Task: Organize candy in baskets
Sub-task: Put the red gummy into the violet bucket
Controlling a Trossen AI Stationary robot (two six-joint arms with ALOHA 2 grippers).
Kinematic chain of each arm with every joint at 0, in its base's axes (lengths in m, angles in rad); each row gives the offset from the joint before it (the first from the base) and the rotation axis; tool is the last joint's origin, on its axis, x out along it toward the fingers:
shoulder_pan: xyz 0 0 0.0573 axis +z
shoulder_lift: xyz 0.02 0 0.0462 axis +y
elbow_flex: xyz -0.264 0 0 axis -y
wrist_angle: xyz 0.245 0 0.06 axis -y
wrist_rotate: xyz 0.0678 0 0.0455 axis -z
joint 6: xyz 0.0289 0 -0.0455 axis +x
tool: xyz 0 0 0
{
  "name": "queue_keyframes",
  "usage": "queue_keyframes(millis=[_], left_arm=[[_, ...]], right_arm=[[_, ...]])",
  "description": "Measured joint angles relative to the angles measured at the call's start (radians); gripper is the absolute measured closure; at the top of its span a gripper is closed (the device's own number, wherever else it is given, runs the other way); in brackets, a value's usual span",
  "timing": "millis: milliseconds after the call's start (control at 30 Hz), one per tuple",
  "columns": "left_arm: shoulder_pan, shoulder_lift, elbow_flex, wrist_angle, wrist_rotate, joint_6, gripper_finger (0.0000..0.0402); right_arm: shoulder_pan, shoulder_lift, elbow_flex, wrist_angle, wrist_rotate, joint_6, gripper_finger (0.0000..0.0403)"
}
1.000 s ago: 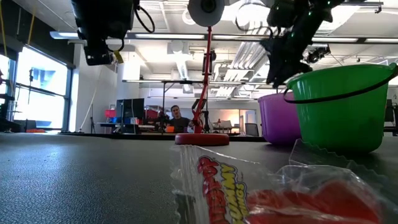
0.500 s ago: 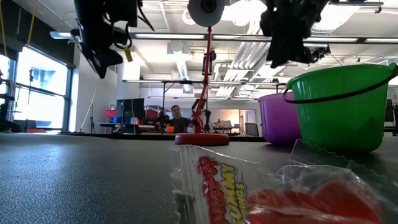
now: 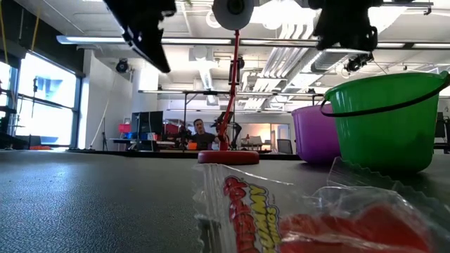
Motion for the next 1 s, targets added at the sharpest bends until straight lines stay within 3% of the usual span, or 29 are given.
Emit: queue_keyframes(millis=[233,367,567,700,767,900,1000], left_arm=[[-0.114,-0.041,-0.117,0.193,0.076,-0.028,0.0266],[-0.19,-0.104,-0.219,0.347,0.119,-0.067,0.0266],[-0.298,-0.205,-0.297,0.441,0.135,-0.04,0.0266],[-0.35,-0.246,-0.307,0.44,0.135,-0.009,0.0266],[-0.366,-0.25,-0.3,0.459,0.134,-0.015,0.0266],[-0.391,-0.273,-0.3,0.453,0.125,-0.015,0.0266],[-0.402,-0.292,-0.306,0.435,0.128,0.006,0.0266]], right_arm=[[0.129,0.094,0.0,0.134,0.037,0.138,0.0304],[0.188,0.194,0.0,0.242,-0.048,0.204,0.0304],[0.262,0.368,0.024,0.469,-0.184,0.262,0.0304],[0.303,0.492,0.142,0.494,-0.275,0.156,0.0304],[0.323,0.553,0.228,0.424,-0.303,0.073,0.0304],[0.341,0.672,0.424,0.237,-0.288,-0.149,0.0304],[0.345,0.74,0.53,0.093,-0.217,-0.309,0.0304]])
